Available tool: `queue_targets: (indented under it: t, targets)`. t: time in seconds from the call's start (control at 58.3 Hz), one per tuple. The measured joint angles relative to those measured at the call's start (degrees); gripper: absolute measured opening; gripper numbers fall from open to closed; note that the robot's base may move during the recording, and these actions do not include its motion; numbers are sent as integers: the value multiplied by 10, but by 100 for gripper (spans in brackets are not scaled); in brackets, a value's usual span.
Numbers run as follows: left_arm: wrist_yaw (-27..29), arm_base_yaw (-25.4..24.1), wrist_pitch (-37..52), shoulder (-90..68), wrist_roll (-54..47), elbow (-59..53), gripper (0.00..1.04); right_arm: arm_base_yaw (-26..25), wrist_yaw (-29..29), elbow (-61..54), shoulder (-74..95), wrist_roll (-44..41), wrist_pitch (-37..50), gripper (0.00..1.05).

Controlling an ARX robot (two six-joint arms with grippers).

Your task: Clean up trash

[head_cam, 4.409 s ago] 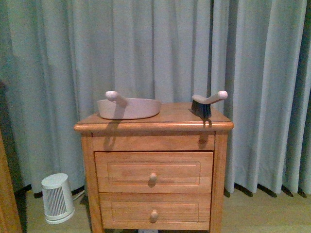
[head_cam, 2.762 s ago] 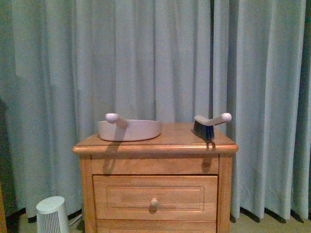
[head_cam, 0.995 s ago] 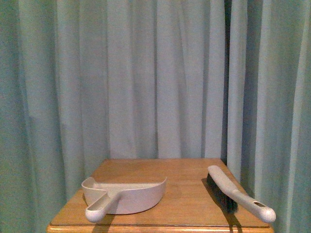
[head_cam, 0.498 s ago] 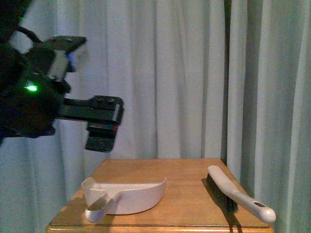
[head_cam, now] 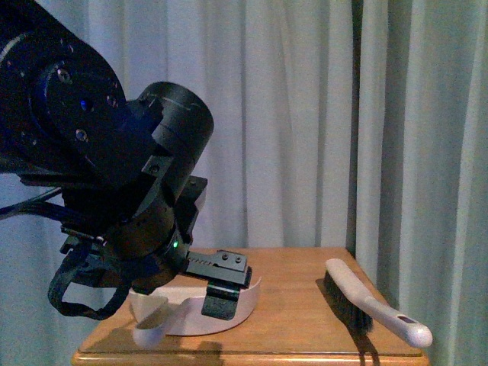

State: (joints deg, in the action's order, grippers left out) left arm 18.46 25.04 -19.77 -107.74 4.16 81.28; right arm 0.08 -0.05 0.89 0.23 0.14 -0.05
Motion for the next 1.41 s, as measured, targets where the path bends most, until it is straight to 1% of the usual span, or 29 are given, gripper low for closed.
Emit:
queue_targets:
  t: [0.498,0.875,0.909,0.944,1.047,1.081,1.132,1.218,1.252,1.287,1.407]
  targets:
    - [-13,-18,24,-66,-2,22,97,0,0,0,0,0,0,97]
    - [-13,-26,32,-79,-8,25,96,0,0,0,0,0,0,97]
    - [-13,-25,32,-79,-10,25,90,0,0,0,0,0,0,97]
    - [-14,-25,32,-79,-11,25,81,0,0,0,0,0,0,97]
    - [-16,-25,32,-79,-13,25,65,0,0,0,0,0,0,97]
    - [-16,-25,32,-79,-13,25,57,0,0,0,0,0,0,97]
    - [-18,-25,31,-79,-13,25,50,0,0,0,0,0,0,97]
    - [-20,-25,29,-79,-13,25,34,0,0,0,0,0,0,97]
    - [-20,-24,29,-79,-13,25,30,0,0,0,0,0,0,97]
    - [-20,-24,28,-79,-13,25,29,0,0,0,0,0,0,97]
    - [-22,-24,27,-79,-13,25,28,0,0,0,0,0,0,97]
